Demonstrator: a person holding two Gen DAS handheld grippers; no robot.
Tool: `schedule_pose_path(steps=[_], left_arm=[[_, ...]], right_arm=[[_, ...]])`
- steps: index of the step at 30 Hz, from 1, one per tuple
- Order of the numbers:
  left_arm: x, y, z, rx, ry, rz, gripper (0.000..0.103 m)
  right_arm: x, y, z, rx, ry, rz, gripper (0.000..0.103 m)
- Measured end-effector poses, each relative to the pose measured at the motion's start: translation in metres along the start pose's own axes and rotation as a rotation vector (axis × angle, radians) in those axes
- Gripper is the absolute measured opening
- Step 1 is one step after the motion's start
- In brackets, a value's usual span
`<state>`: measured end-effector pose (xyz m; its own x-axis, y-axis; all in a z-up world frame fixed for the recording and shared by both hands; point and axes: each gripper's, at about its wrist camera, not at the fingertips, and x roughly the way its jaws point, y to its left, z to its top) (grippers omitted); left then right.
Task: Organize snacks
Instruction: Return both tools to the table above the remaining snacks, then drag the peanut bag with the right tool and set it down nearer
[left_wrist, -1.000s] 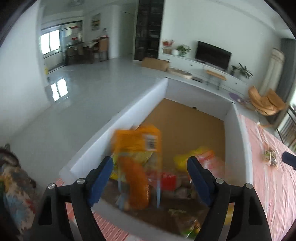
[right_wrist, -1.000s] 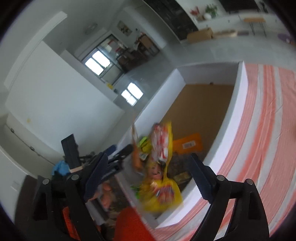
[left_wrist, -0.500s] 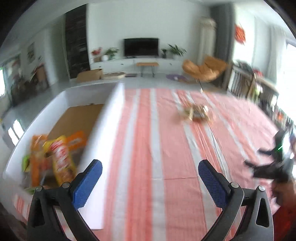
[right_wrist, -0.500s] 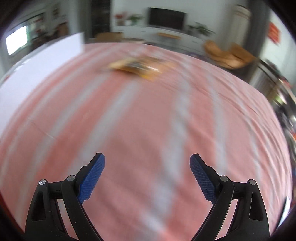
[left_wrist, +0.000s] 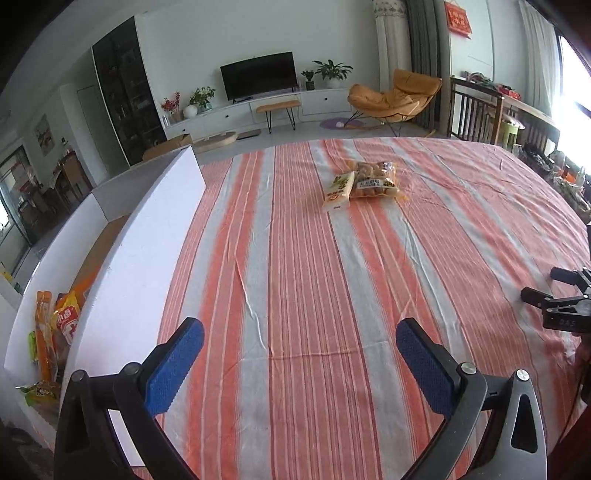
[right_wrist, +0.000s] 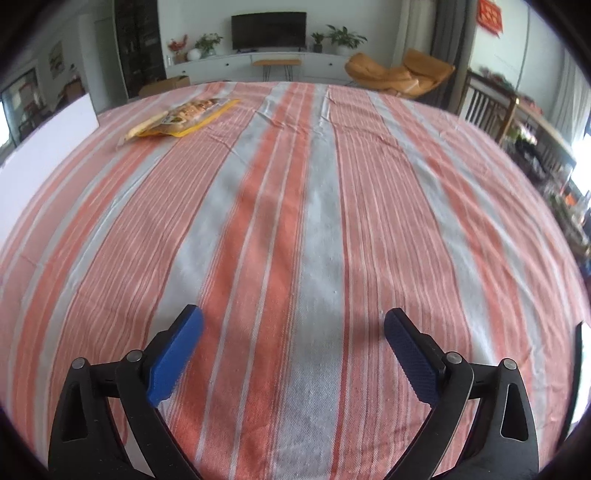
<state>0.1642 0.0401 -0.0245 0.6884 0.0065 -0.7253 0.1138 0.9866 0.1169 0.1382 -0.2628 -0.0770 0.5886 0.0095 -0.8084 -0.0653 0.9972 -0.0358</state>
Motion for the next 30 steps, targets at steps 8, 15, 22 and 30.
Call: schedule_pose_path(steps=[8,15,22,30], left_arm=[[0.051,-0.004,-0.009,-0.002,0.098,-0.056,0.103],[0.108,0.018,-0.005,-0.039,0.139,-0.037,0.103],[0.118,0.038,-0.006,-0.138,0.131,-0.056,0.103],[0.117,0.039,-0.006,-0.139,0.131,-0.057,0.103]], right_arm=[[0.0,0.001,0.001,0.007,0.001,-0.008,0.101],[0.0,0.0,0.002,0.009,0.002,-0.008,0.101],[0.001,-0.001,0.001,0.021,0.006,-0.009,0.103],[0.046,0.022,0.078,0.046,0.158,0.096,0.101]])
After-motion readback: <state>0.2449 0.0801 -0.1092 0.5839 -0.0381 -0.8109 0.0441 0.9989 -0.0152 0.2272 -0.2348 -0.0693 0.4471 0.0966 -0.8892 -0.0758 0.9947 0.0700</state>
